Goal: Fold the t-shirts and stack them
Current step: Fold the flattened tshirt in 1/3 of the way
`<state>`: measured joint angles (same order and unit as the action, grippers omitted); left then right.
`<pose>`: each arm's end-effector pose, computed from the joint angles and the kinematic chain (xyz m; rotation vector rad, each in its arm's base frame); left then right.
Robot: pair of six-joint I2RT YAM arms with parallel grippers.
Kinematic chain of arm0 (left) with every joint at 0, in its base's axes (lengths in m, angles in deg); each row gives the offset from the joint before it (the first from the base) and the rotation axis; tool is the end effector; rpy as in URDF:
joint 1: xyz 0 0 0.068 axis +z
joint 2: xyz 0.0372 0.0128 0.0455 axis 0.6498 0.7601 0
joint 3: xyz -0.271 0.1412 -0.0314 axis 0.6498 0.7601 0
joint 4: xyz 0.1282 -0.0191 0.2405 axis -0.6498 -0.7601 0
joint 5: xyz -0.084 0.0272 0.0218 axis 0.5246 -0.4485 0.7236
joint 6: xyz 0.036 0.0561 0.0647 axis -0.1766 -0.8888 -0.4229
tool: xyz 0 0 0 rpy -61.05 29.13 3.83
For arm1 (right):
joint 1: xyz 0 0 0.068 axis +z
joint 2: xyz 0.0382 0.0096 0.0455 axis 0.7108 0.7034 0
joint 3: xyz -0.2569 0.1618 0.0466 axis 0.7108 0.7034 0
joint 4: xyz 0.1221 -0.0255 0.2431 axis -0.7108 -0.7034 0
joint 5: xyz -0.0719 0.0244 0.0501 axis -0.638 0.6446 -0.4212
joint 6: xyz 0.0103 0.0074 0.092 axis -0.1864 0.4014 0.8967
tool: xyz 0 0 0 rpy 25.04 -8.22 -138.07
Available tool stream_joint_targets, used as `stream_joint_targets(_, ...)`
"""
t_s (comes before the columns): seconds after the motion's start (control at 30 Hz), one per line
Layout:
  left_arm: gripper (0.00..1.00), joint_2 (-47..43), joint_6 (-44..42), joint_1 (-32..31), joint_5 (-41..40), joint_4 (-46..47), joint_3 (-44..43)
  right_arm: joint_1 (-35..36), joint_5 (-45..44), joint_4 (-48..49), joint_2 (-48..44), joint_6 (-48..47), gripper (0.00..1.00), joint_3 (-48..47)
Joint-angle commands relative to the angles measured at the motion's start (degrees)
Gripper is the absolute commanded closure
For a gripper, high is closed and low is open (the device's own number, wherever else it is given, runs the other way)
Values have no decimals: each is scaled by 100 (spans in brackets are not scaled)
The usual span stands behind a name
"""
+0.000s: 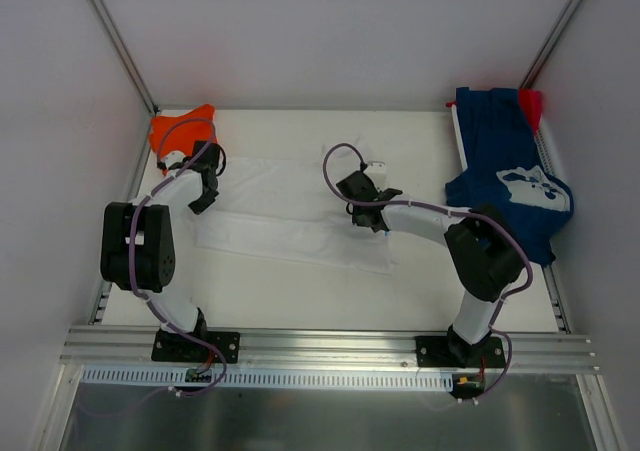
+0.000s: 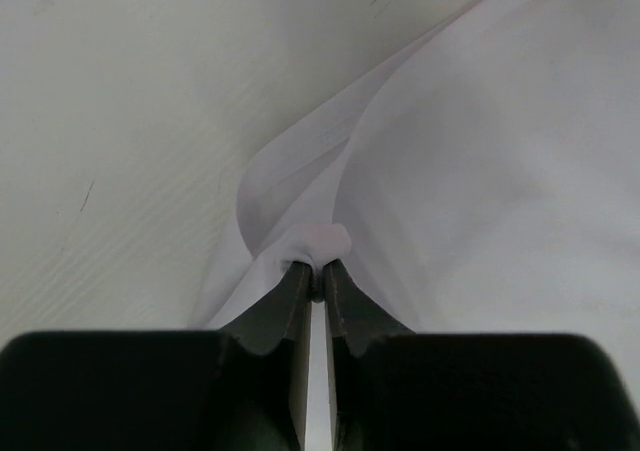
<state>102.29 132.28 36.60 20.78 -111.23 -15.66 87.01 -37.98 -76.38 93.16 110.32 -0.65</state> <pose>0.3706 0.0182 0.1878 -1.0561 2.2115 0.3558 0.3315 0.2406 0.1728 -0.2195 2.3464 -0.1258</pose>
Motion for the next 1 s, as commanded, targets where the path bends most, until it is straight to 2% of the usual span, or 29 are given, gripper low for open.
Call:
stream_joint_targets(0.0, 86, 85, -137, 164, 94, 39, -203, -32, -271, 68, 79, -71, 98, -285)
stream_joint_targets(0.03, 74, 102, -163, 207, 129, 48, -220, -32, -298, 68, 105, -71, 95, -285)
stream_joint_targets(0.1, 39, 155, -215, 234, 243, 74, -247, -32, -394, 68, 123, -28, 75, -303)
stream_joint_targets(0.13, 7, 181, -259, 243, 261, 83, -291, -40, -429, 68, 132, -10, 58, -303)
stream_joint_targets(0.17, 1, 190, -277, 260, 279, 83, -308, -41, -508, 68, 141, 25, 25, -311)
stream_joint_targets(0.27, 1, 234, -321, 295, 253, 92, -361, -58, -605, 59, 150, 96, 1, -347)
stream_joint_targets(0.47, 1, -151, -233, 304, 261, 92, -370, -49, -597, -73, -26, 122, 1, -329)
stream_joint_targets(0.63, 1, -644, -356, 296, 410, 92, -545, -32, -904, -327, -632, 35, 0, -206)
stream_joint_targets(0.8, 1, -1048, -874, 296, 700, 232, -871, -58, -1098, -468, -1352, -448, 0, -337)
stream_joint_targets(0.97, 1, -1032, -1112, 296, 1340, 373, -1178, -443, -545, -460, -1582, -1194, 0, -803)
